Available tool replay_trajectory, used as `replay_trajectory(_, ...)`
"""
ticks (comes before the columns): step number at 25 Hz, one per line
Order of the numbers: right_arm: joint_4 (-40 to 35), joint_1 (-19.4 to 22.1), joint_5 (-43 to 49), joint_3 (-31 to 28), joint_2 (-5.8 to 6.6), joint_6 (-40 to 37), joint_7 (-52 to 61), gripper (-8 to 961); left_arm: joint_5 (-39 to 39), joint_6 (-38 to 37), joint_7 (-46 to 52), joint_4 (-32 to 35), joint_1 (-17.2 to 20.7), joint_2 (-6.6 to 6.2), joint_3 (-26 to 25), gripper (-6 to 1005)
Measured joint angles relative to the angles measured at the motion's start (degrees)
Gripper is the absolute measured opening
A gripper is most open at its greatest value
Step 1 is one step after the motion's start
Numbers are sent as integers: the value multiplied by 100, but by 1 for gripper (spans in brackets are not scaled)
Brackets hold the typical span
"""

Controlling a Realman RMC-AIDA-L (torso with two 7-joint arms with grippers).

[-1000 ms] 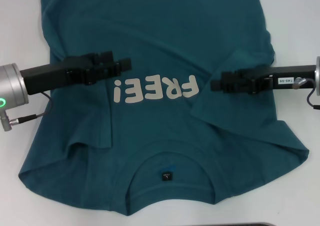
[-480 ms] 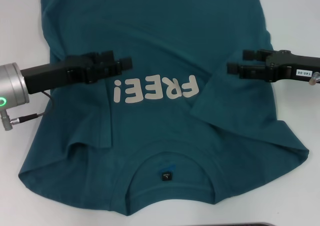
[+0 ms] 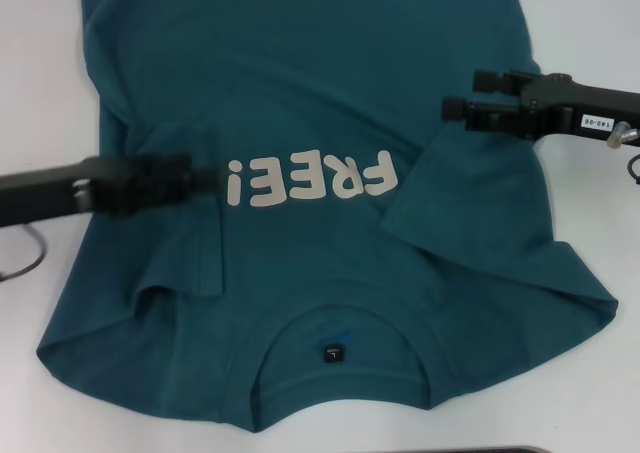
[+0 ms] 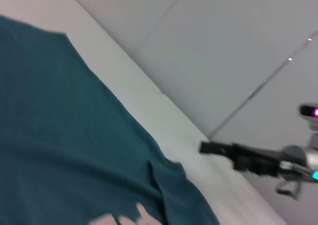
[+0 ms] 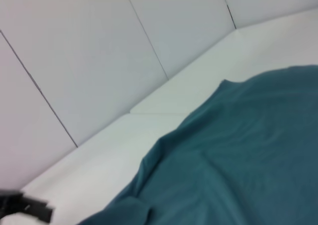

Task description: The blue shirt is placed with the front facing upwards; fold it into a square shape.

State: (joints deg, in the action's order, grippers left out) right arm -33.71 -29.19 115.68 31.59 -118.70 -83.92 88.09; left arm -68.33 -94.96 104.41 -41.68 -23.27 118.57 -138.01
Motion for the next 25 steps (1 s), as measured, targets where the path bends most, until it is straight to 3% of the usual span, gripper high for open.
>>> replay_trajectory(4, 16, -36, -92, 23, -7, -12, -19, 941, 22, -639, 382, -66, 305, -275, -13, 811)
replay_trajectory(6, 20, -57, -98, 17, -12, -8, -18, 940, 27, -771, 537, -156, 463, -328, -17, 811)
replay_trajectory(12, 32, -145, -100, 52, -47, 6, 70, 939, 232, -756, 823, -535, 942, -360, -138, 811)
replay_trajectory(18, 32, -225, -91, 118, -48, -26, 266, 938, 948, -760, 936, -592, 968, -409, -596, 812)
replay_trajectory(25, 33, -272, -79, 170, -36, -39, 280, 938, 1392, -659, 998, -612, 921, -422, -691, 810)
